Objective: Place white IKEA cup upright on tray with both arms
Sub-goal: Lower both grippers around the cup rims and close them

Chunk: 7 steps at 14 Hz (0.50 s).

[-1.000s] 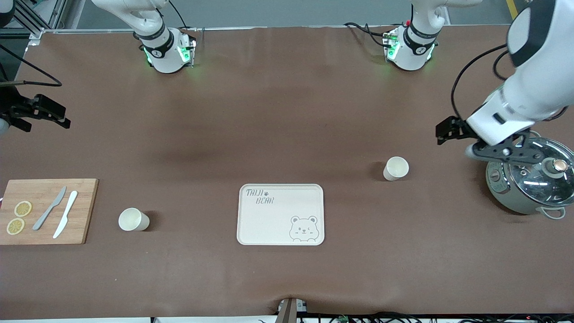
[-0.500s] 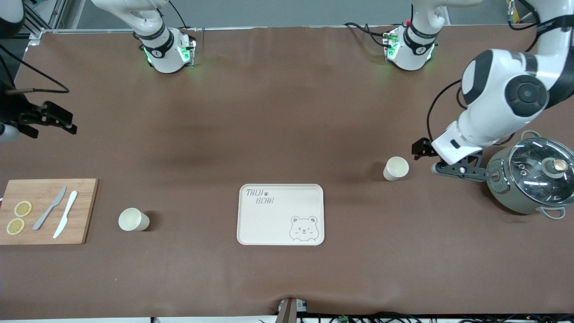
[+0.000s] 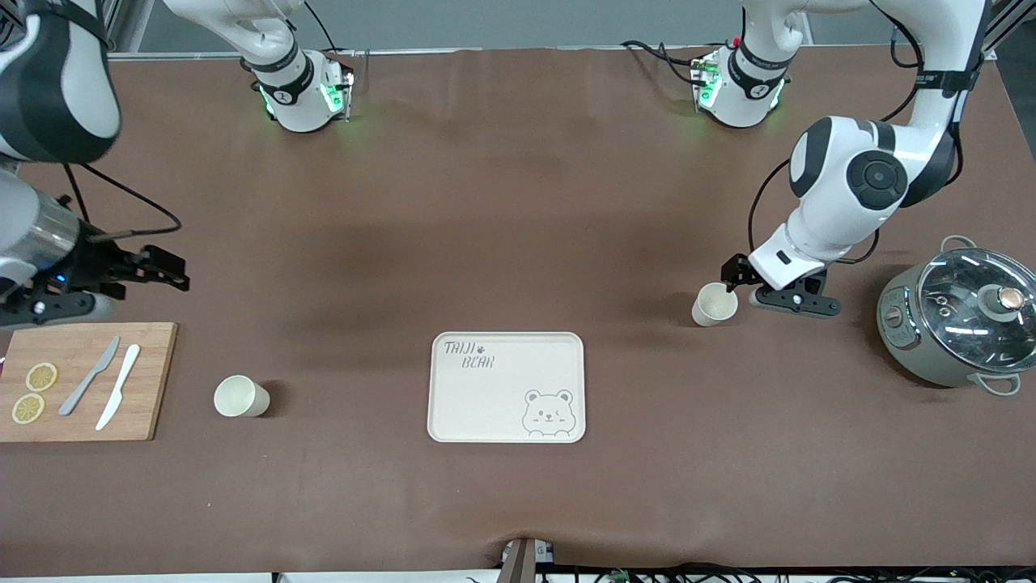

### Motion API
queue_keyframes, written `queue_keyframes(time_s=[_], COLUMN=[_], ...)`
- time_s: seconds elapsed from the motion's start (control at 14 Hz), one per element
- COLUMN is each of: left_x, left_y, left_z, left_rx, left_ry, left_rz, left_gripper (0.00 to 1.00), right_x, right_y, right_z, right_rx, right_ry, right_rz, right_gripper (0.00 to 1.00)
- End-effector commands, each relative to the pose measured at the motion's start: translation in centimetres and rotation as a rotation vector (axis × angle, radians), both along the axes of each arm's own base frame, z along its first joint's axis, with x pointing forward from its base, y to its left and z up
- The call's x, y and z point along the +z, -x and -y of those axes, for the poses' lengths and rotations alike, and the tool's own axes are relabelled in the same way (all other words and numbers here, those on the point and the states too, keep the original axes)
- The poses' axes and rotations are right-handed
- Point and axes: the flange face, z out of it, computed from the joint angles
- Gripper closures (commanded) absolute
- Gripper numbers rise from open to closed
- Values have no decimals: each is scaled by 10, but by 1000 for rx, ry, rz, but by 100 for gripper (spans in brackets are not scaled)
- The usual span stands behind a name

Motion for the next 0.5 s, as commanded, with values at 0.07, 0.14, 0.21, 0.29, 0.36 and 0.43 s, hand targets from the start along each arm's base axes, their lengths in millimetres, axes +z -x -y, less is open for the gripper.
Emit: queue_keyframes(time_s=[0.07, 0.14, 0.21, 0.29, 0.36, 0.43], left_x=[-26, -34, -42, -47, -54, -58], left_y=[3, 4, 3, 3, 3, 2], left_z=[-14, -18, -20, -19, -19, -19], left_rx=[-29, -35, -35, -37, -37, -37], left_ry=[-6, -4, -2, 1, 3, 4], left_rz=[28, 35, 37, 46, 47, 45], left_gripper=[0, 0, 0, 0, 0, 0], right_x=[-45, -56, -67, -80, -92, -107], right_y=[-26, -30, -34, -40, -43, -47], right_z=[-14, -19, -20, -18, -18, -23], right_rx=[-18, -29, -71, -118, -140, -139], right_ry=[4, 6, -1, -22, -42, -47], right_rz=[11, 12, 7, 9, 4, -4], right_gripper=[0, 0, 0, 0, 0, 0])
